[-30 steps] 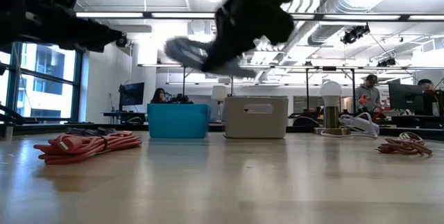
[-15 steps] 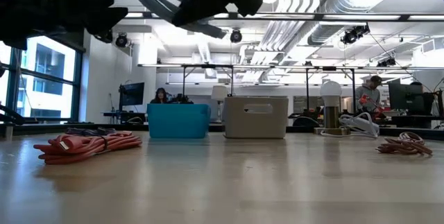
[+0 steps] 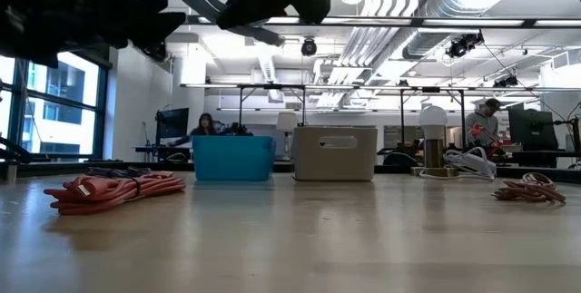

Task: Pick & Place USB Port
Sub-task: Put the light blue HDMI cable into the blue bin

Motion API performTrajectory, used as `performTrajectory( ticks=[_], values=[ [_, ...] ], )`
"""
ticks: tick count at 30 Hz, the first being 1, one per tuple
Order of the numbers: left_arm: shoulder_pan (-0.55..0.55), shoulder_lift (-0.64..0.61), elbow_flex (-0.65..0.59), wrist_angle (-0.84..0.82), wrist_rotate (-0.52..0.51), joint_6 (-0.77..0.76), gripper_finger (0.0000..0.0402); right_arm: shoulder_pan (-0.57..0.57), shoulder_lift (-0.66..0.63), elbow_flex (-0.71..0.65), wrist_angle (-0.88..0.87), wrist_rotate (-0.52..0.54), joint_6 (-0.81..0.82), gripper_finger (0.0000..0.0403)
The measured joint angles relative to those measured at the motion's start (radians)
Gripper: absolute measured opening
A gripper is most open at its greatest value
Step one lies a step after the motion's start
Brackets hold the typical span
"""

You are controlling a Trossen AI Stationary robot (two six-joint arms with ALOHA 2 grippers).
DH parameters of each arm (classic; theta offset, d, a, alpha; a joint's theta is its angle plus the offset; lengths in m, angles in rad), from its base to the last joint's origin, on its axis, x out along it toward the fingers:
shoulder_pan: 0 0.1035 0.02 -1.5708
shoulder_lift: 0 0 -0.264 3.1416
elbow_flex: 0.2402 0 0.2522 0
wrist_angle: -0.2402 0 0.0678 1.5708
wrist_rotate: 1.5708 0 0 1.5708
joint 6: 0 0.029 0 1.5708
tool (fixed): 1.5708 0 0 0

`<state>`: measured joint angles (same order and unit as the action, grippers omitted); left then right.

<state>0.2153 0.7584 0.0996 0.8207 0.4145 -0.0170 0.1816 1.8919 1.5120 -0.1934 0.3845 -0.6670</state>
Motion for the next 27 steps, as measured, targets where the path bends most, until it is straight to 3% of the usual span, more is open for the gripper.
performTrajectory(
  ticks=[13, 23, 27],
  values=[
    [0.000, 0.187, 0.136, -0.001, 0.070, 0.020, 0.0186, -0.014, -0.001, -0.004, -0.004, -0.007, 0.000, 0.0034],
    [-0.044, 0.202, 0.139, 0.001, 0.074, 0.043, 0.0186, -0.021, -0.001, -0.004, -0.043, 0.018, 0.008, 0.0034],
    [-0.045, 0.202, 0.139, -0.022, 0.120, 0.038, 0.0186, -0.019, -0.001, -0.004, -0.051, 0.040, 0.004, 0.0034]
  ],
)
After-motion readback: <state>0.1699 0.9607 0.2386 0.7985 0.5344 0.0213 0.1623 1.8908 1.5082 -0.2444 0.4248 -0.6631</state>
